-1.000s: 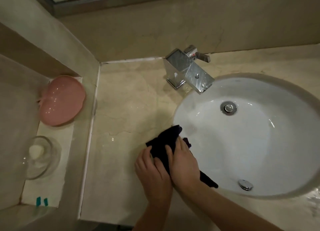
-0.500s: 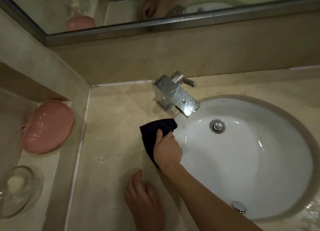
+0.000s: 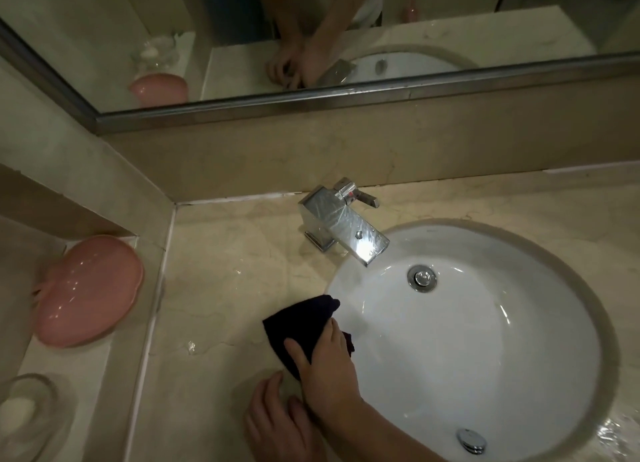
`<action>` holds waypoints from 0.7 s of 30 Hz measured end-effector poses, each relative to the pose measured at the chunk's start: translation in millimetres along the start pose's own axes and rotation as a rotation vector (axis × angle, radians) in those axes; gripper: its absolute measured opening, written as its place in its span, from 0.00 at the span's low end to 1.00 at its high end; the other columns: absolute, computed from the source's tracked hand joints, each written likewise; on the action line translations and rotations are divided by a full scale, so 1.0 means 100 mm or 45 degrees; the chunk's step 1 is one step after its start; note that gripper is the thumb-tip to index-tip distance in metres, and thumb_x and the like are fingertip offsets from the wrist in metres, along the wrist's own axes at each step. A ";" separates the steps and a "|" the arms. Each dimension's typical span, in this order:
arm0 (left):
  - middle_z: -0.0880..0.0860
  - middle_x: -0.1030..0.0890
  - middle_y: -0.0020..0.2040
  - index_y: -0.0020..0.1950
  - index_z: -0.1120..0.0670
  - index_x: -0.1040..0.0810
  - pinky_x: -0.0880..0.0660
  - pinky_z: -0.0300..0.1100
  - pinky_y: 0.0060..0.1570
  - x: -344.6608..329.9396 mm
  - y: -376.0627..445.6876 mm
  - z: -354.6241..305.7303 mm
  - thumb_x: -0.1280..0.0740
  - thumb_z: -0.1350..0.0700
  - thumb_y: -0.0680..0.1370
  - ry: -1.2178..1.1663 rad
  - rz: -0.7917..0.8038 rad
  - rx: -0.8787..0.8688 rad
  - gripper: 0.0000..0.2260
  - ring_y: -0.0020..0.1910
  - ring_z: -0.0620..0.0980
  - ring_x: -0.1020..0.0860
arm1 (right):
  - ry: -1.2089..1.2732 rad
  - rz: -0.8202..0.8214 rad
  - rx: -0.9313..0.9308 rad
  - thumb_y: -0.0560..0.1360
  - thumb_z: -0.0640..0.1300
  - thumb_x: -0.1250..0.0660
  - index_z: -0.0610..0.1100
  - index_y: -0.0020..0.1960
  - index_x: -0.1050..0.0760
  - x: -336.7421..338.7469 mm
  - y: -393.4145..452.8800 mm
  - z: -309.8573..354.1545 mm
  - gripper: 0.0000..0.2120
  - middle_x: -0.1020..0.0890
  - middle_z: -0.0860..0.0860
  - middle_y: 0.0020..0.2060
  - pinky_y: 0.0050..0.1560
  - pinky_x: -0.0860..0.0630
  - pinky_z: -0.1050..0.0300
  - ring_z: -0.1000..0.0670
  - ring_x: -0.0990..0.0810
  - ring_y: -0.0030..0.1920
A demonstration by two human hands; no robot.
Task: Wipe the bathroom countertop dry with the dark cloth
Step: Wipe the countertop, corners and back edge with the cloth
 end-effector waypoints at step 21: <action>0.65 0.19 0.53 0.53 0.62 0.16 0.32 0.52 0.49 0.05 0.06 -0.09 0.41 0.55 0.74 -0.025 0.082 -0.050 0.18 0.49 0.59 0.28 | 0.539 -0.120 -0.385 0.84 0.57 0.49 0.40 0.79 0.42 0.33 0.65 0.42 0.29 0.36 0.39 0.75 0.72 0.40 0.48 0.40 0.37 0.74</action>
Point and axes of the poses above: each hand's wrist, its own y-axis towards the middle knuckle, its own x-axis out of the back of the hand, z = x × y, the point moved 2 cm from there along y, towards the middle knuckle
